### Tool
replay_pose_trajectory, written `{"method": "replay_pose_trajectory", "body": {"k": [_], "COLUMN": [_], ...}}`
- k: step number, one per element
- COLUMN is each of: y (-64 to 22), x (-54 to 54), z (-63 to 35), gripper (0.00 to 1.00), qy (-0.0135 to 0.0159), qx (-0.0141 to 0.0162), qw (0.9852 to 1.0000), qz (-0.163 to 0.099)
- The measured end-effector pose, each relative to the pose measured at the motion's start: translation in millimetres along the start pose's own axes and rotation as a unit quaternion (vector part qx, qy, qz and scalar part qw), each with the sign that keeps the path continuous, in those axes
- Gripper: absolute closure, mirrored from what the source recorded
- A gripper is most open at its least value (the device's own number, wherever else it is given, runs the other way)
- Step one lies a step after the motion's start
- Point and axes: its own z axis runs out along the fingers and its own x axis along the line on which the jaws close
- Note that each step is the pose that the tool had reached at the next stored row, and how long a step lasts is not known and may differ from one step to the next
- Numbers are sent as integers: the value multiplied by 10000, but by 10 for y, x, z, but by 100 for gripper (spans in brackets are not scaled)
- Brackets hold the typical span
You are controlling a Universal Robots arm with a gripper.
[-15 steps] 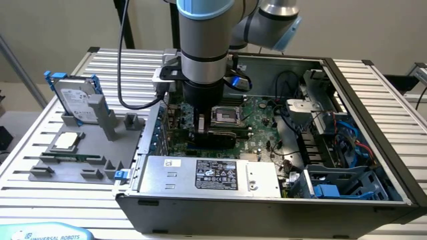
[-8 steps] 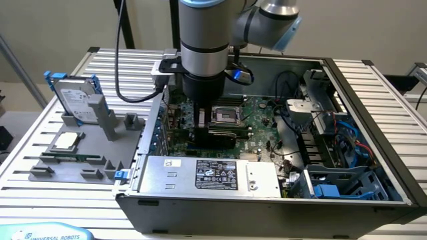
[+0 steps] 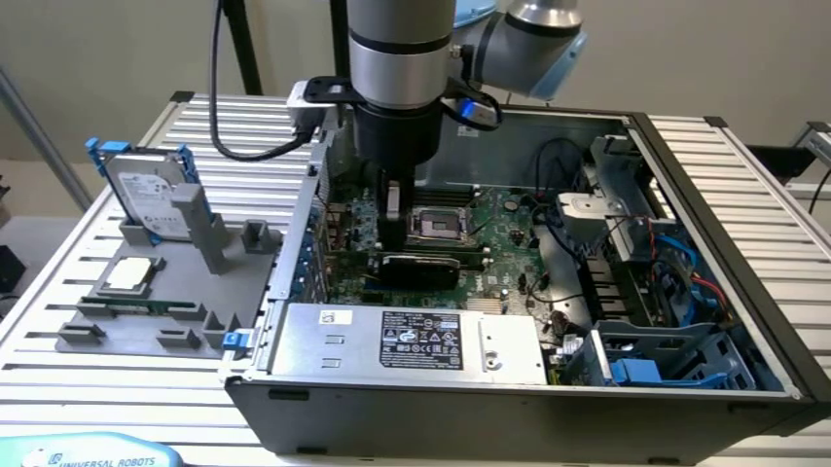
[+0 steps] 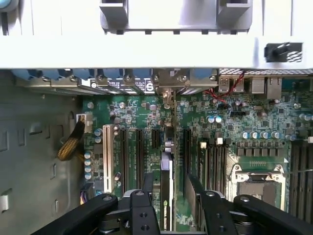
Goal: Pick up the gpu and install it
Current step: 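Insert the gpu into the slot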
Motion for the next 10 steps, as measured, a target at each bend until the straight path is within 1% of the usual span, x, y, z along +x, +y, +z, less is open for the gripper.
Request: {"method": "replay_pose_trajectory", "body": {"k": [1, 2, 4, 5, 6, 7, 10], "y": [0, 0, -1, -1, -1, -1, -1], "x": [0, 0, 0, 0, 0, 0, 0], "z": [-27, -44, -48, -47, -48, -48, -48], "gripper": [61, 68, 80, 80, 86, 89, 89], "qy": [1, 1, 0, 0, 0, 0, 0], "qx": [0, -1, 0, 0, 0, 0, 0], "qw": [10000, 10000, 10000, 10000, 10000, 10000, 10000], "qz": [0, 0, -1, 0, 0, 0, 0]}}
